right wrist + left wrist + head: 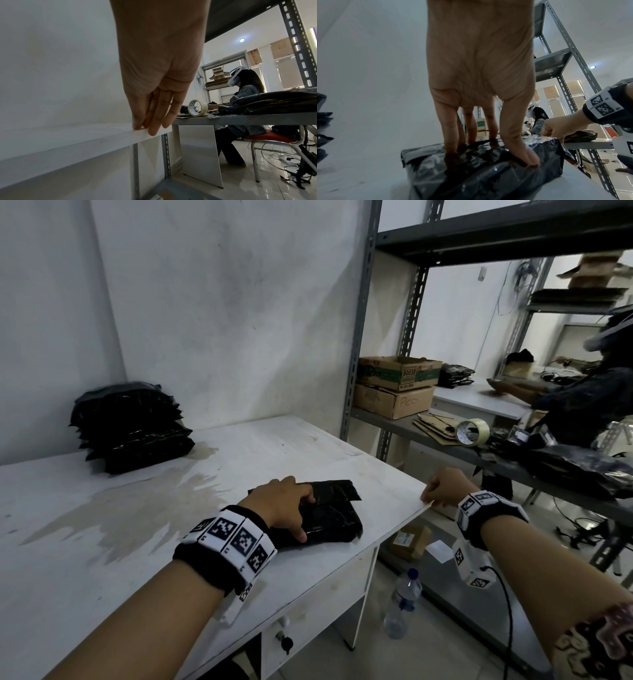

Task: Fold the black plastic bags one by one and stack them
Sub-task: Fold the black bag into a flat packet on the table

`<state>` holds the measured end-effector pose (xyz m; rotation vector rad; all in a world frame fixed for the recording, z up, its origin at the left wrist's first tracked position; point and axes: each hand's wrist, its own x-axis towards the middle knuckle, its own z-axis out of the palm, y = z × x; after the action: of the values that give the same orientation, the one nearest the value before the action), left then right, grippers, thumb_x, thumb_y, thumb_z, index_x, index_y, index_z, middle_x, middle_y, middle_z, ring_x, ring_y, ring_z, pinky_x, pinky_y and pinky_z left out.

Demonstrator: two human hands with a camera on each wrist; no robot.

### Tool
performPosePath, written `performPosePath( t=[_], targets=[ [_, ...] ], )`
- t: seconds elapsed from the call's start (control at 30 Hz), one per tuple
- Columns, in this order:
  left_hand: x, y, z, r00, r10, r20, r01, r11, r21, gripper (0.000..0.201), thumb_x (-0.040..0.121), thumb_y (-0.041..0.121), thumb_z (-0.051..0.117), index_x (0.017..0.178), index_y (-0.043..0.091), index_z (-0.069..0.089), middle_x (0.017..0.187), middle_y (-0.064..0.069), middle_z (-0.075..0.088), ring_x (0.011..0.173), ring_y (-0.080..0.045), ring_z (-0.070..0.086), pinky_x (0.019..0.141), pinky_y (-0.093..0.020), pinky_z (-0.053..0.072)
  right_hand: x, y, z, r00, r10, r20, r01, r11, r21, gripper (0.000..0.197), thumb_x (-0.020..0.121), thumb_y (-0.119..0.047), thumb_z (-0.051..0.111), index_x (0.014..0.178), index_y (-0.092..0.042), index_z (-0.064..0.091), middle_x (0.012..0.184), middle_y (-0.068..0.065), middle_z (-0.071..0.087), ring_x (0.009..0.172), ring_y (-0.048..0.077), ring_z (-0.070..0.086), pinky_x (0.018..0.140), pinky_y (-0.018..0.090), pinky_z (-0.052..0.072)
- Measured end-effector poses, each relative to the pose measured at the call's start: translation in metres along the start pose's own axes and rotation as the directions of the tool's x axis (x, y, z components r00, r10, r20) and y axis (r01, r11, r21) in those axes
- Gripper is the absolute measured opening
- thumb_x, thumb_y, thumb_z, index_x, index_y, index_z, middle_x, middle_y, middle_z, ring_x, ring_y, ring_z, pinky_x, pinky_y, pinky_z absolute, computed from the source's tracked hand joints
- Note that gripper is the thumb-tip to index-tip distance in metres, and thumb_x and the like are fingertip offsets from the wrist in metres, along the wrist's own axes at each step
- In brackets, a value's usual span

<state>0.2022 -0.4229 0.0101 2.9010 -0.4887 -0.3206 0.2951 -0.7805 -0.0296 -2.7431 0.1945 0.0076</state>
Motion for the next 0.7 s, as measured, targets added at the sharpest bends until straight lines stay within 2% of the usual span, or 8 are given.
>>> performPosePath(
  t=[0.07,0.17,0.33,0.43,0.5,0.57,0.63,0.7],
  targets=[
    [0.0,0.0,0.0,1.0,0.0,-0.001,0.0,1.0,0.0,0.071,0.072,0.033,0.08,0.133,0.032,0.044,0.127,-0.001,0.043,0.12,-0.023,0.041,0.101,-0.043,0.039,0.0,0.001,0.003,1.0,0.005,-0.004,-0.006,0.999,-0.039,0.012,0.087,-0.012,0.07,0.09,-0.002,0.075,0.072,0.002,0.067,0.06,0.009,0.06,0.049,0.01,0.044],
    [0.0,0.0,0.0,1.0,0.001,0.002,-0.001,1.0,0.003,0.071,0.072,0.033,0.08,0.133,0.032,0.044,0.126,-0.001,0.043,0.12,-0.023,0.041,0.101,-0.043,0.04,-0.001,0.002,0.009,1.0,-0.006,-0.011,0.005,0.989,-0.15,0.02,0.092,-0.017,0.061,0.098,-0.001,0.073,0.089,0.011,0.067,0.077,0.017,0.057,0.069,0.022,0.041],
    [-0.001,0.0,0.0,1.0,0.004,-0.001,-0.004,1.0,0.004,0.07,0.072,0.033,0.08,0.133,0.031,0.044,0.127,-0.001,0.043,0.12,-0.023,0.041,0.1,-0.042,0.04,-0.005,0.003,0.013,0.999,-0.035,-0.004,0.034,0.984,-0.175,0.024,0.096,-0.019,0.055,0.102,0.0,0.068,0.092,0.008,0.059,0.086,0.019,0.054,0.075,0.022,0.036],
    [-0.001,0.0,0.0,1.0,0.001,-0.001,-0.001,1.0,0.003,0.07,0.072,0.033,0.08,0.132,0.032,0.044,0.126,-0.001,0.043,0.12,-0.023,0.041,0.101,-0.043,0.04,-0.003,0.004,0.006,0.999,-0.03,0.014,0.031,0.993,-0.117,0.014,0.093,-0.016,0.061,0.092,-0.006,0.071,0.092,0.007,0.064,0.091,0.021,0.06,0.076,0.022,0.038],
    [0.0,0.0,0.0,1.0,-0.002,0.002,0.002,1.0,0.0,0.07,0.072,0.033,0.08,0.132,0.032,0.044,0.126,-0.001,0.043,0.119,-0.023,0.041,0.101,-0.043,0.04,-0.004,0.005,0.0,0.999,-0.033,0.03,0.035,0.997,-0.07,0.02,0.091,-0.015,0.065,0.071,-0.018,0.066,0.083,0.001,0.064,0.083,0.016,0.059,0.073,0.021,0.042],
    [0.0,0.001,-0.001,1.0,-0.004,0.006,0.004,1.0,0.002,0.07,0.072,0.033,0.08,0.132,0.032,0.044,0.127,-0.001,0.042,0.12,-0.023,0.041,0.101,-0.043,0.04,-0.003,0.007,-0.001,1.0,-0.013,0.019,0.014,0.999,-0.047,0.03,0.091,-0.017,0.065,0.063,-0.024,0.059,0.072,-0.006,0.061,0.069,0.01,0.058,0.06,0.015,0.042],
    [0.0,0.001,-0.001,1.0,-0.002,0.009,0.002,1.0,0.011,0.07,0.072,0.033,0.08,0.133,0.031,0.044,0.128,-0.001,0.042,0.12,-0.023,0.041,0.101,-0.043,0.04,-0.001,0.009,0.004,1.0,0.026,0.0,-0.026,0.999,-0.031,0.021,0.09,-0.022,0.068,0.07,-0.017,0.063,0.067,-0.005,0.06,0.061,0.006,0.056,0.052,0.013,0.039],
    [0.0,0.001,-0.001,1.0,0.0,0.008,0.0,1.0,0.011,0.07,0.073,0.033,0.079,0.133,0.031,0.044,0.128,-0.001,0.042,0.12,-0.023,0.041,0.101,-0.042,0.04,0.001,0.009,0.008,0.999,0.046,0.001,-0.046,0.998,-0.036,0.017,0.09,-0.023,0.068,0.086,-0.007,0.071,0.07,0.0,0.062,0.062,0.009,0.058,0.053,0.013,0.04]
  ],
)
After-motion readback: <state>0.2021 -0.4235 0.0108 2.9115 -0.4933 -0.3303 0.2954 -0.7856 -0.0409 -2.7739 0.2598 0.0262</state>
